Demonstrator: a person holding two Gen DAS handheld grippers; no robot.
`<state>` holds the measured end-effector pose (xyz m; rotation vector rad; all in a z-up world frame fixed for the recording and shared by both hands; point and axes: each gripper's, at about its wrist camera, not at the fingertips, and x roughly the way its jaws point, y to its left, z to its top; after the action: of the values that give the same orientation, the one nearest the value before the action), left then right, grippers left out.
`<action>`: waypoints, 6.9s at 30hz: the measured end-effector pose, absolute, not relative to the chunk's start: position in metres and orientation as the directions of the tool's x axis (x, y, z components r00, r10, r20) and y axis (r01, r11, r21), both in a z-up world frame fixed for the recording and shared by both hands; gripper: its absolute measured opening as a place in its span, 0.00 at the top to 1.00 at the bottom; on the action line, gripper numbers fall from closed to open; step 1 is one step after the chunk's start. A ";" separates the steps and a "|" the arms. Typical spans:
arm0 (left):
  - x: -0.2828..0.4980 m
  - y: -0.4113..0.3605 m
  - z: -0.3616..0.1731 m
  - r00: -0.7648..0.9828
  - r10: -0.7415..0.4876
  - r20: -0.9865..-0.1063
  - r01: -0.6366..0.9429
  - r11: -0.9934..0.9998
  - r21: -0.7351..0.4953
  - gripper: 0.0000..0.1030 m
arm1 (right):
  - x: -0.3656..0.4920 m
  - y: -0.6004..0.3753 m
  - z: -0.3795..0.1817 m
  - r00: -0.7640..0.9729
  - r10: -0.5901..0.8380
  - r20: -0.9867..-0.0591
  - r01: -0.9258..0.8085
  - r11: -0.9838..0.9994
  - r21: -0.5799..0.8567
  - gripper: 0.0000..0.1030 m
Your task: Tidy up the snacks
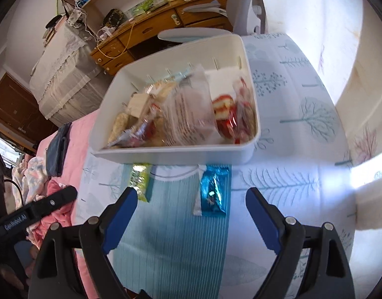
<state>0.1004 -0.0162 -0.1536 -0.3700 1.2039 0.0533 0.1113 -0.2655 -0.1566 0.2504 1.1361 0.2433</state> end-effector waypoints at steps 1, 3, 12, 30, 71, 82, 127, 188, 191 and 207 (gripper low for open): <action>0.101 -0.015 -0.157 0.359 -0.156 -0.920 -0.236 0.939 -0.251 0.22 | 0.110 -0.265 -0.159 0.402 0.312 -0.861 -0.062 0.947 0.315 0.13; 0.103 -0.013 -0.166 0.339 -0.158 -0.927 -0.236 0.940 -0.246 0.21 | 0.105 -0.264 -0.168 0.403 0.293 -0.867 -0.056 0.954 0.296 0.13; 0.114 -0.017 -0.205 0.256 -0.177 -0.950 -0.180 0.957 -0.227 0.14 | 0.098 -0.253 -0.209 0.353 0.215 -0.911 -0.002 0.973 0.229 0.13; 0.161 -0.056 -0.257 0.296 -0.100 -0.950 -0.032 0.993 -0.115 0.14 | 0.113 -0.234 -0.251 0.422 0.028 -0.906 0.119 0.989 0.087 0.29; 0.142 0.024 -0.284 0.234 -0.179 -0.956 -0.075 0.977 -0.201 0.66 | 0.113 -0.170 -0.247 0.245 0.158 -0.957 0.172 0.964 0.203 0.67; 0.146 0.074 -0.218 0.333 -0.132 -0.934 -0.111 0.978 -0.178 0.66 | 0.105 -0.113 -0.212 0.221 0.267 -0.938 0.107 0.949 0.296 0.67; 0.290 0.022 -0.124 0.320 -0.428 -0.845 0.190 0.903 -0.386 0.49 | 0.243 -0.148 -0.122 0.402 0.163 -0.901 0.274 0.918 0.289 0.57; -0.024 -0.063 -0.013 0.587 -0.101 -0.803 -0.003 0.992 -0.126 0.01 | -0.053 -0.215 -0.018 0.459 0.189 -0.868 -0.069 0.982 0.177 0.00; -0.032 -0.067 -0.015 0.583 -0.100 -0.806 0.009 0.993 -0.116 0.01 | -0.056 -0.216 -0.021 0.452 0.190 -0.872 -0.067 0.982 0.179 0.00; -0.038 -0.070 -0.015 0.586 -0.098 -0.804 0.018 0.994 -0.108 0.01 | -0.061 -0.223 -0.029 0.431 0.199 -0.880 -0.034 0.978 0.205 0.00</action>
<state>-0.0380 -0.0702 -0.0155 -0.0912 0.9427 -0.0675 -0.0606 -0.2234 -0.0290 0.1653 1.1167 0.1459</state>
